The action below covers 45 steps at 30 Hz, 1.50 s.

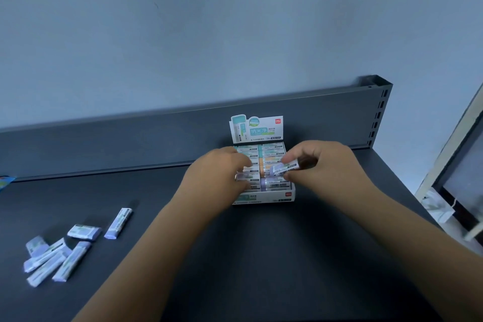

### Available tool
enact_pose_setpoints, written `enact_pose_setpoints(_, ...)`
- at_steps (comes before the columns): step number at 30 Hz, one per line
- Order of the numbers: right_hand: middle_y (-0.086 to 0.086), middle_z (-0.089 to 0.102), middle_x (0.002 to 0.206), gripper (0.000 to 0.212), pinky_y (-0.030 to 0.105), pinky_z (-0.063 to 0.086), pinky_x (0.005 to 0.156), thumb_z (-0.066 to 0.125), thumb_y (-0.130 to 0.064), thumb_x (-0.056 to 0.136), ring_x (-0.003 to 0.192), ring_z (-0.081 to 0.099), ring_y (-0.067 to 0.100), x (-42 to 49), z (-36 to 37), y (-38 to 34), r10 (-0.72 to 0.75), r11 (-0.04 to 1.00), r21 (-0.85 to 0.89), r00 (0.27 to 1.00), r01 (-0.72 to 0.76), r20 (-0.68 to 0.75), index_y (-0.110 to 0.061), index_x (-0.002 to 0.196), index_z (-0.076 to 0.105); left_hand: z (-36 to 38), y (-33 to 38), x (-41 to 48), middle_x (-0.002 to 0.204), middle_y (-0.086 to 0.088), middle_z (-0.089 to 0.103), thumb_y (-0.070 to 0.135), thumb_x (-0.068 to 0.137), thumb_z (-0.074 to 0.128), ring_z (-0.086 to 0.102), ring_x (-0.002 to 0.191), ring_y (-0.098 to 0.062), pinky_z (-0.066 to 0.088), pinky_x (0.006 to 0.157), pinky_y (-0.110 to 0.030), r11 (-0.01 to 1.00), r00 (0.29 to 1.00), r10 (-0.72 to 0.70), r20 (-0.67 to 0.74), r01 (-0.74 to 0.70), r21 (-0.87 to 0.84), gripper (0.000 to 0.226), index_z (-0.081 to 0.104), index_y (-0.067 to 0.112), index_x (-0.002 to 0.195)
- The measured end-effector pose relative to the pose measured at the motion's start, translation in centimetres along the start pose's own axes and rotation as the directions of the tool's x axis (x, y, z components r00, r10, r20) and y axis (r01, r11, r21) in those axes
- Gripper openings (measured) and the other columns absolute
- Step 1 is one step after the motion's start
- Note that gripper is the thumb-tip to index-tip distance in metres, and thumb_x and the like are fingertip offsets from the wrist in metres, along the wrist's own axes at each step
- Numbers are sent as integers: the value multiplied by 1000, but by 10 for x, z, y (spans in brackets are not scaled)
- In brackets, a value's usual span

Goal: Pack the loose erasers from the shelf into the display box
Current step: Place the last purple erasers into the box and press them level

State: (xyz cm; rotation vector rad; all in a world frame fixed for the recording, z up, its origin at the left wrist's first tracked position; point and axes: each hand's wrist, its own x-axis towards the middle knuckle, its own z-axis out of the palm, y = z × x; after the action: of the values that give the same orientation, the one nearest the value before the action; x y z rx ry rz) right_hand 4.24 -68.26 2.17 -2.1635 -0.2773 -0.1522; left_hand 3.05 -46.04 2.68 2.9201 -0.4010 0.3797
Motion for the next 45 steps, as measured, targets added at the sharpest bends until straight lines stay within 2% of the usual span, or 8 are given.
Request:
enact_pose_setpoints(3, -10, 72, 80, 20, 10, 48, 63, 86, -19, 74, 75, 67, 3, 0, 3, 1, -2, 1000, -22, 1000, 3, 31, -32, 86, 77, -1, -1, 0, 103, 11, 60, 36, 89, 66, 58, 92, -13, 50, 69, -31, 999, 1000, 10, -15, -9, 50, 13, 73, 29, 98)
enact_pose_setpoints(10, -14, 70, 85, 17, 24, 53, 72, 80, -22, 77, 80, 64, 3, 6, 11, 4, -128, 970, -204, 991, 136, 48, -33, 89, 75, 5, 1, -1, 101, 7, 60, 35, 94, 57, 59, 89, -17, 51, 65, -33, 984, 997, 61, -41, -53, 172, 21, 73, 22, 92)
enact_pose_setpoints(17, -13, 69, 100, 14, 36, 53, 80, 76, -25, 81, 99, 57, 12, 10, 16, 10, -267, 864, -420, 960, 278, 87, -30, 94, 77, 7, 5, -3, 100, 7, 58, 36, 95, 54, 57, 88, -16, 36, 58, -27, 979, 999, -9, -49, 19, 203, 23, 74, 25, 95)
enact_pose_setpoints(30, -14, 71, 96, 9, 39, 55, 68, 82, -29, 81, 92, 58, 18, 10, 28, 20, -416, 808, -453, 909, 378, 17, -32, 89, 82, 12, 4, -3, 102, 7, 60, 33, 97, 54, 56, 91, -17, 49, 64, -32, 988, 998, -11, -65, 21, 151, 22, 73, 23, 94)
enact_pose_setpoints(34, -16, 69, 95, 3, 38, 54, 69, 78, -34, 84, 90, 54, 15, 7, 29, 20, -416, 809, -444, 909, 385, 29, -33, 85, 81, 17, 0, -6, 106, 10, 60, 28, 93, 64, 55, 95, -17, 52, 68, -36, 1000, 991, -4, -130, 8, 30, 13, 73, 22, 86)
enact_pose_setpoints(39, -15, 68, 100, 22, 36, 53, 75, 65, -47, 91, 95, 53, 13, 6, 28, 21, -388, 816, -447, 921, 365, 44, -32, 90, 82, 16, -7, -5, 112, 15, 67, 37, 93, 65, 55, 103, -15, 53, 80, -36, 999, 996, -3, -88, 0, -37, 16, 77, 26, 92)
enact_pose_setpoints(42, -14, 68, 97, 44, 34, 52, 70, 47, -58, 91, 92, 54, 14, 3, 28, 17, -431, 784, -475, 901, 399, 46, -31, 86, 82, 16, -9, -6, 97, 14, 68, 39, 93, 63, 54, 99, -14, 51, 75, -34, 1000, 996, 7, -84, -8, -14, 16, 73, 27, 91)
enact_pose_setpoints(45, -11, 71, 99, 46, 34, 53, 70, 45, -55, 94, 92, 57, 15, 1, 29, 15, -458, 749, -507, 886, 426, 67, -29, 85, 82, 16, -9, -5, 89, 11, 65, 38, 93, 64, 54, 96, -15, 49, 73, -34, 1000, 998, 2, -62, -4, -30, 12, 69, 27, 89)
